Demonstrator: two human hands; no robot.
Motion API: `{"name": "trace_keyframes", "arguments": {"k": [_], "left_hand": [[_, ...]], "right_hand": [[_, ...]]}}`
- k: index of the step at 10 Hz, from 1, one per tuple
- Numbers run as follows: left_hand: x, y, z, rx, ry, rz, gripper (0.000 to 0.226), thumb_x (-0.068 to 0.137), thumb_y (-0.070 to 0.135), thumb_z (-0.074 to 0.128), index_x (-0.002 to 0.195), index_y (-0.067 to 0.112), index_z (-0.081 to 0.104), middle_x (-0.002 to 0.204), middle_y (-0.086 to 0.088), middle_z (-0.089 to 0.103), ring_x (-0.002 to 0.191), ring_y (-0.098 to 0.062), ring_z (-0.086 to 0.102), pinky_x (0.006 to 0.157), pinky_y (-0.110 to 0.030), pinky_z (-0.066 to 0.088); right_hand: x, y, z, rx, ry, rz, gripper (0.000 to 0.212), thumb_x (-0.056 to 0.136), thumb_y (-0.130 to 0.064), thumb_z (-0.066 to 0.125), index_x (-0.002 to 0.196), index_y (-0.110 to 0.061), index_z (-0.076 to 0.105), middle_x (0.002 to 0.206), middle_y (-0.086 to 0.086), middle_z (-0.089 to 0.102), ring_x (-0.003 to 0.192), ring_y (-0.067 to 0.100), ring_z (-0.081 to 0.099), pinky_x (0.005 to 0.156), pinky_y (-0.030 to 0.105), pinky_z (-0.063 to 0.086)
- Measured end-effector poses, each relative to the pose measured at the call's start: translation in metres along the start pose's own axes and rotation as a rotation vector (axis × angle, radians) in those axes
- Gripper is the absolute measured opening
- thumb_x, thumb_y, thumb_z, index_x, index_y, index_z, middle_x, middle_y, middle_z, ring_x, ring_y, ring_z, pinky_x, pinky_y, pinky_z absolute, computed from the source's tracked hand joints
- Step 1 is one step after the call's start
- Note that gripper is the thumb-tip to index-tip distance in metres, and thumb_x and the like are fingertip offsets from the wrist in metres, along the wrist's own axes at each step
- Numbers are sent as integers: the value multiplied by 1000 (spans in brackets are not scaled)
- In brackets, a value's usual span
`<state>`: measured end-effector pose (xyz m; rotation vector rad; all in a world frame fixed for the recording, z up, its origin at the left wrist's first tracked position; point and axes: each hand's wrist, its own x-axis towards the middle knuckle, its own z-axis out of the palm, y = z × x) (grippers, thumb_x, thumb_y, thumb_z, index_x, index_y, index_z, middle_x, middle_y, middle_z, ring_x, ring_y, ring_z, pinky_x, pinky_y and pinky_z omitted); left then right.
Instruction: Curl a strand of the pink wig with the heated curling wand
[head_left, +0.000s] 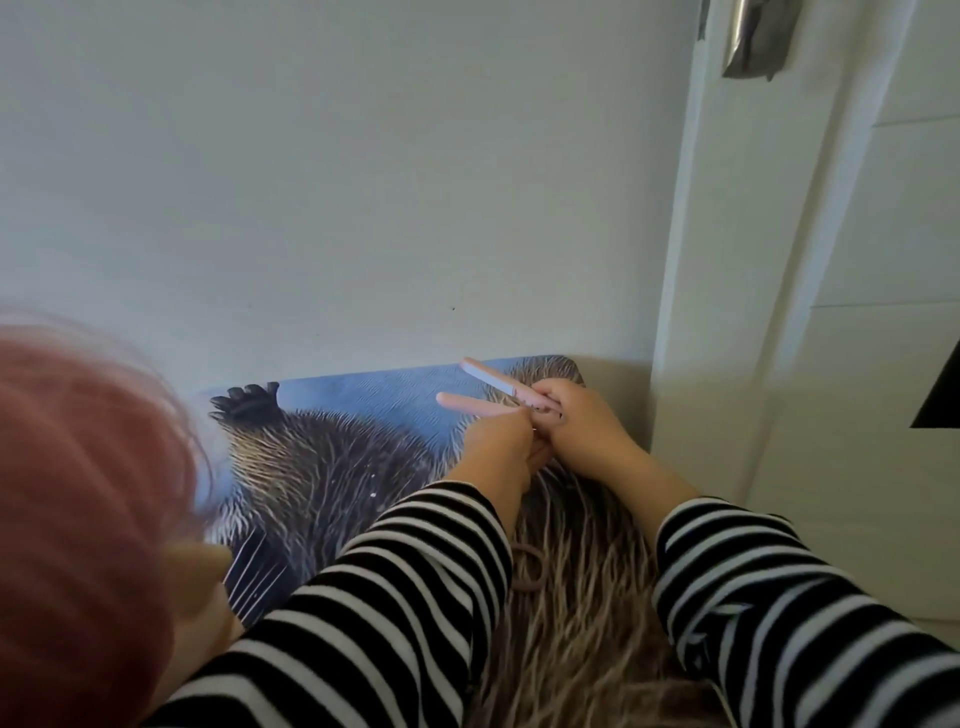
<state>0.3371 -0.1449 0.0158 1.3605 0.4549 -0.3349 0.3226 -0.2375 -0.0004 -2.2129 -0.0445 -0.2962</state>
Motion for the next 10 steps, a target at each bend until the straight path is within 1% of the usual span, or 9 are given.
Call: {"name": "trace_keyframes", "arguments": {"k": [2, 3, 4, 5, 6, 7, 8, 9, 10], "left_hand": [[10, 6, -7, 104, -26, -4, 26, 84, -1, 58, 109, -6, 60, 67, -14, 65, 39, -17, 63, 33, -23, 48], [11, 4, -10, 142, -64, -10, 27, 90, 3, 51, 115, -7, 56, 86, -19, 70, 69, -25, 70, 47, -25, 54], [17, 2, -10, 165, -61, -1, 25, 93, 2, 46, 114, -7, 55, 107, -20, 68, 71, -24, 67, 62, -25, 53], [19, 2, -9, 163, -53, -56, 31, 92, 0, 46, 122, -8, 53, 121, -19, 64, 101, -27, 67, 55, -22, 55], [20, 2, -9, 141, -48, -63, 39, 93, 1, 43, 130, -9, 45, 134, -21, 54, 120, -27, 56, 78, -26, 54], [26, 0, -9, 85, -68, -59, 37, 94, 1, 39, 129, -10, 45, 130, -23, 56, 117, -29, 58, 79, -29, 51], [17, 1, -11, 114, -49, -2, 37, 93, 2, 43, 128, -7, 47, 126, -22, 59, 111, -30, 62, 71, -29, 54], [15, -1, -12, 153, 8, 113, 41, 89, 8, 50, 129, 0, 47, 122, -19, 62, 97, -27, 68, 48, -25, 51], [6, 1, -13, 97, 53, 46, 32, 91, 8, 46, 122, -1, 49, 104, -18, 68, 68, -24, 67, 36, -23, 49]], "right_hand": [[16, 12, 15, -68, -29, 4, 17, 81, -39, 54, 90, -26, 59, 83, -3, 64, 78, 20, 59, 67, 33, 43], [20, 17, 20, -99, -45, 9, 18, 81, -41, 54, 85, -23, 58, 80, -2, 62, 77, 21, 58, 69, 36, 45], [22, 19, 21, -112, -58, 19, 19, 82, -41, 53, 80, -22, 56, 77, -1, 62, 76, 23, 57, 68, 37, 44], [25, 21, 23, -167, -75, 9, 11, 83, -30, 52, 79, -19, 54, 77, 3, 62, 76, 27, 57, 68, 38, 43], [25, 18, 22, -249, -93, 24, 6, 83, -23, 50, 78, -21, 49, 79, 4, 60, 80, 31, 56, 67, 36, 41], [26, 18, 23, -286, -107, 5, 16, 85, -24, 49, 71, -25, 41, 87, 10, 62, 89, 32, 54, 69, 34, 36], [23, 13, 21, -239, -122, -6, 14, 86, -23, 49, 98, -22, 56, 109, 14, 64, 102, 34, 56, 83, 40, 44], [19, 9, 16, -198, -138, -51, 31, 88, -22, 46, 118, -18, 53, 125, 16, 59, 106, 29, 55, 86, 34, 41], [7, 2, 10, -132, -114, -4, 38, 87, -17, 45, 124, -19, 51, 139, 12, 51, 118, 24, 50, 93, 32, 36]]}}
